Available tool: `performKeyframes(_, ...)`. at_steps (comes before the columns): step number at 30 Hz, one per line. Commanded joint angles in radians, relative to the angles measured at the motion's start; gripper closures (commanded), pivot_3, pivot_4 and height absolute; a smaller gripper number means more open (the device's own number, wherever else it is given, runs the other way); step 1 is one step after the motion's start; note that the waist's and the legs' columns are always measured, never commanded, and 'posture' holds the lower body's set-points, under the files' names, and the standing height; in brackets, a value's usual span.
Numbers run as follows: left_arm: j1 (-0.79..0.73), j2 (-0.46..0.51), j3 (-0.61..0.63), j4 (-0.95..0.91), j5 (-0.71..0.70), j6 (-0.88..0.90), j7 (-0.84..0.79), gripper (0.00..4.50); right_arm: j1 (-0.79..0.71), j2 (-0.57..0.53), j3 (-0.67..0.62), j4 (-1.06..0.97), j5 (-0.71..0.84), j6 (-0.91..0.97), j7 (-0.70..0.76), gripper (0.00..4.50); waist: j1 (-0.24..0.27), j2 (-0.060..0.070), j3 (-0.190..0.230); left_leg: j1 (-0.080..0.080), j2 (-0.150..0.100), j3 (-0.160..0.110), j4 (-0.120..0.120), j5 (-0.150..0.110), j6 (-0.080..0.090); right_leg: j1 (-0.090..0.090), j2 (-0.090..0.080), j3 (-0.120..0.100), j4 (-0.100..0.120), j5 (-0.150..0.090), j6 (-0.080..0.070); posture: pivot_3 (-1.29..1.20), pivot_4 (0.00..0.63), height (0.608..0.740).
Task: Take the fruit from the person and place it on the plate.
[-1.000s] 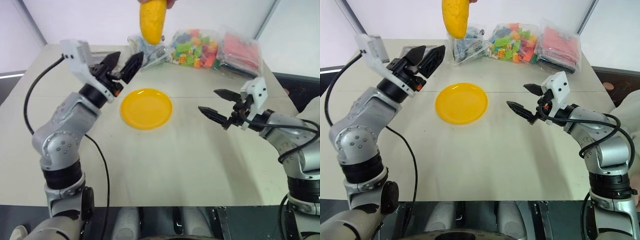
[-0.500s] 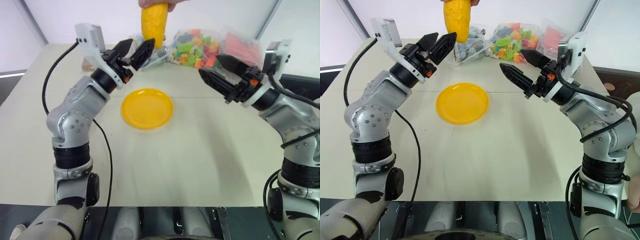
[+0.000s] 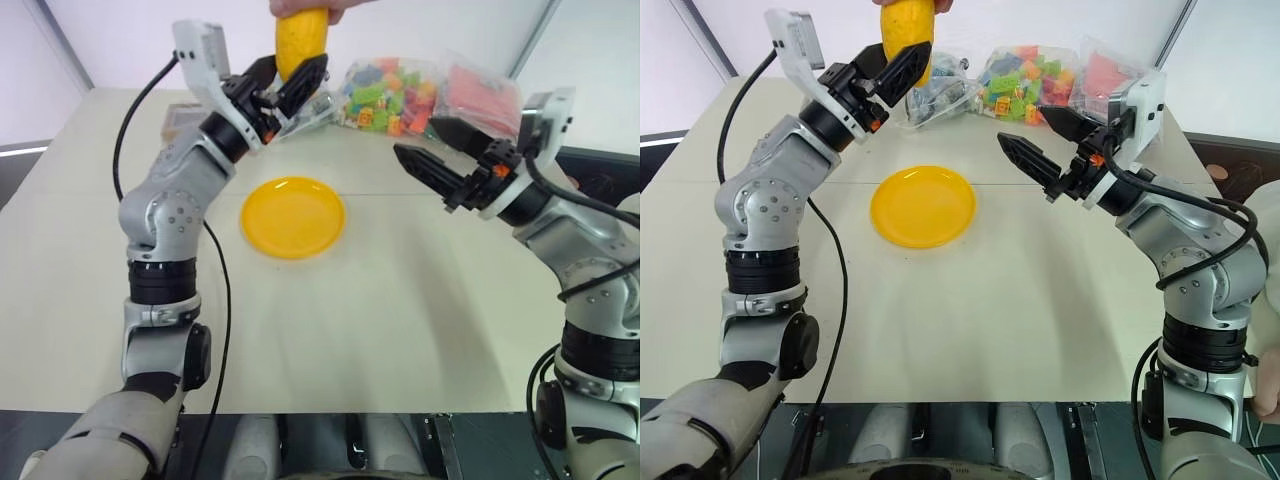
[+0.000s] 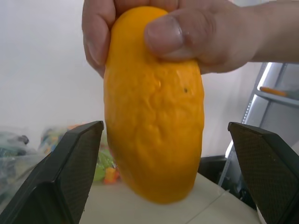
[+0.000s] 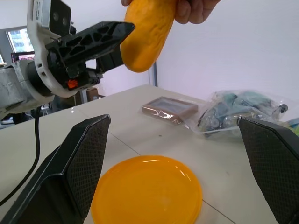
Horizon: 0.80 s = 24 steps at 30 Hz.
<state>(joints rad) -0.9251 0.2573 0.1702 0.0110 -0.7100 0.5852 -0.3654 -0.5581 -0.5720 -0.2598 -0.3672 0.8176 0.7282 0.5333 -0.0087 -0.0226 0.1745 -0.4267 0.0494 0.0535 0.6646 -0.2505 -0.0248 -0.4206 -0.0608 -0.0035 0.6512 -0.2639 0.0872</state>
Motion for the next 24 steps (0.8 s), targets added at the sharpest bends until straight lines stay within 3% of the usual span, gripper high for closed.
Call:
performKeyframes(1, -0.035, -0.011, -0.008, 0.007, 0.022, -0.04, -0.027, 0.55, 0.001, -0.014, -0.015, -0.03, -0.007, -0.024, -0.005, 0.0, 0.0, 0.0, 0.0, 0.0, 0.0, 0.0, 0.0, 0.0, 0.0, 0.0, 0.0, 0.0, 0.0, 0.0, 0.0, 0.0, 0.15, 0.731)
performKeyframes(3, -0.035, -0.017, -0.007, 0.009, 0.027, -0.046, -0.038, 1.25, 0.005, -0.014, -0.015, -0.029, -0.016, -0.026, -0.005, 0.0, 0.001, 0.0, 0.0, 0.0, 0.0, 0.0, 0.0, 0.0, 0.0, 0.0, 0.0, 0.0, 0.0, 0.0, 0.0, 0.0, 0.15, 0.731)
performKeyframes(4, -0.035, -0.02, -0.007, 0.009, 0.029, -0.048, -0.042, 1.86, 0.006, -0.014, -0.015, -0.029, -0.018, -0.027, -0.005, 0.0, 0.001, 0.0, 0.0, 0.0, 0.0, 0.0, 0.0, 0.0, 0.0, 0.0, 0.0, 0.0, 0.0, 0.0, 0.0, 0.0, 0.15, 0.731)
performKeyframes(6, -0.034, -0.025, -0.002, 0.008, 0.032, -0.045, -0.038, 2.24, 0.007, -0.015, -0.016, -0.026, -0.022, -0.03, -0.005, 0.0, 0.002, 0.0, 0.0, 0.0, 0.0, 0.0, 0.0, 0.0, 0.0, 0.0, 0.0, 0.0, 0.0, 0.0, 0.0, 0.0, 0.15, 0.731)
performKeyframes(15, -0.01, -0.02, 0.004, -0.012, 0.027, 0.035, -0.001, 2.24, 0.013, -0.016, -0.012, -0.027, -0.024, -0.027, 0.0, 0.0, 0.0, 0.0, 0.0, 0.0, 0.0, 0.0, 0.0, 0.0, 0.0, 0.0, 0.0, 0.0, 0.0, 0.0, 0.0, 0.0, 0.15, 0.731)
performKeyframes(24, 0.149, 0.016, -0.056, -0.057, 0.083, 0.255, 0.083, 2.24, 0.077, -0.029, 0.009, -0.074, -0.022, -0.01, 0.014, 0.0, -0.002, 0.0, 0.0, 0.0, 0.0, 0.0, 0.0, 0.0, 0.0, 0.0, 0.0, 0.0, 0.0, 0.0, 0.0, 0.0, 0.15, 0.731)
